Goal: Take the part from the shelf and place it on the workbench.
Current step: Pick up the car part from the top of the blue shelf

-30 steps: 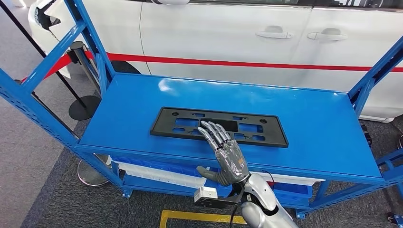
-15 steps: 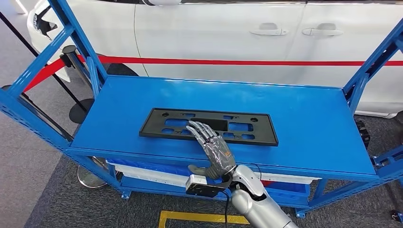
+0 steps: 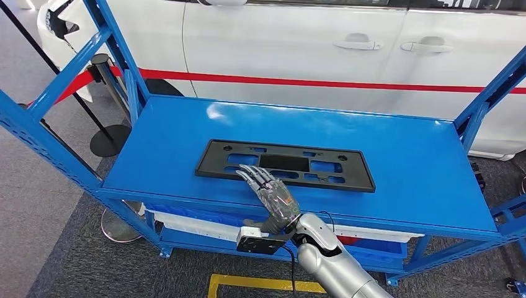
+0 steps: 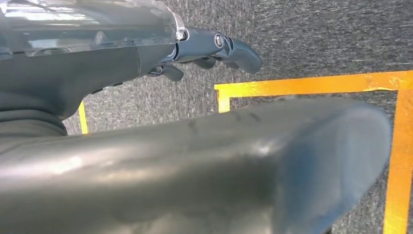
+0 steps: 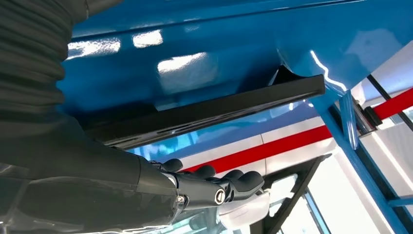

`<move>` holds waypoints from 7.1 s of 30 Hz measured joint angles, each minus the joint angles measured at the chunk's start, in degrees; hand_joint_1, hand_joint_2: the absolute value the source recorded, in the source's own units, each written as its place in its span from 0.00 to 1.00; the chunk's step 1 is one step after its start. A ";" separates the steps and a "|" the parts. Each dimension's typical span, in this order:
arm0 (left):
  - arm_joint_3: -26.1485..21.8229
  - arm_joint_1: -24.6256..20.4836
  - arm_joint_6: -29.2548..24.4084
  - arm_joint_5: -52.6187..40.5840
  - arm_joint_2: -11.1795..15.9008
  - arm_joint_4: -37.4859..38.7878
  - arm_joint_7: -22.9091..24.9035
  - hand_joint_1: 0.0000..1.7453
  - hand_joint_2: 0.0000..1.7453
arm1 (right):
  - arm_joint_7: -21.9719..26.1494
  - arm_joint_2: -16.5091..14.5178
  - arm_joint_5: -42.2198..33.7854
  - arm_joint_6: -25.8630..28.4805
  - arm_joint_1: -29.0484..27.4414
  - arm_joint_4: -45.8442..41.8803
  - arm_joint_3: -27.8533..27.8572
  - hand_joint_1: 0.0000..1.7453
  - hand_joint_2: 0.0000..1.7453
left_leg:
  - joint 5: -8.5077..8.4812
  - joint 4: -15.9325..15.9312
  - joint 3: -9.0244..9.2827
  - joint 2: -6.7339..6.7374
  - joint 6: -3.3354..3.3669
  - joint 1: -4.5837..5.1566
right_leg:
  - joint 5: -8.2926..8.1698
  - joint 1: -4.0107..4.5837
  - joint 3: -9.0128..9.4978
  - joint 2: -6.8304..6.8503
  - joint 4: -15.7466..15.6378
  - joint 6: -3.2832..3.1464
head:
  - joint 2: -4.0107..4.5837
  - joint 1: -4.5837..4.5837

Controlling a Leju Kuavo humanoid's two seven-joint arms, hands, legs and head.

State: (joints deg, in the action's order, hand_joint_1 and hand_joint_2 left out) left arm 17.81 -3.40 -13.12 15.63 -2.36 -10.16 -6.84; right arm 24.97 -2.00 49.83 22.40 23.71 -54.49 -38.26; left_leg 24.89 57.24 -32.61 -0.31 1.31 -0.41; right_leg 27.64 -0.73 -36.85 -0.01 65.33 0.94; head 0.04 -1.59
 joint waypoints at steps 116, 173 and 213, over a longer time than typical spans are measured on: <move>0.57 -0.24 1.39 0.92 -0.04 0.00 -4.20 0.00 0.00 | -11.04 -8.80 19.35 10.11 25.25 34.18 -5.59 0.85 1.00 | -0.81 -0.55 -0.53 0.18 -0.18 -0.25 | 1.86 0.25 -1.44 -0.14 0.96 -0.15 | 0.00 0.13; 0.44 -0.19 1.10 0.99 -0.26 0.00 -5.23 0.00 0.00 | -6.21 -8.01 8.29 0.78 24.17 35.70 3.49 1.00 1.00 | 0.67 0.57 0.50 0.07 -1.56 -0.39 | -3.03 0.15 2.77 -0.08 -6.98 -0.58 | 0.00 0.17; -0.51 -0.24 -0.54 2.13 -0.55 -0.01 -6.96 0.00 1.00 | -2.04 -7.70 4.85 4.44 23.35 36.16 8.27 1.00 1.00 | -0.13 0.13 0.08 0.21 -0.16 -0.59 | 0.50 0.02 -2.33 -0.03 3.69 0.23 | 0.00 0.12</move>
State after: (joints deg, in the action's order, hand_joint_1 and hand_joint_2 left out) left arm 17.29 -3.64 -13.66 17.75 -2.91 -10.16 -13.80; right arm 22.93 -9.70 54.68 26.85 47.07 -18.33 -29.98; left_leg 24.76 57.37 -32.53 -0.10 1.15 -1.00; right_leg 28.14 -0.71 -39.18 -0.04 69.02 1.17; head 0.04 -1.47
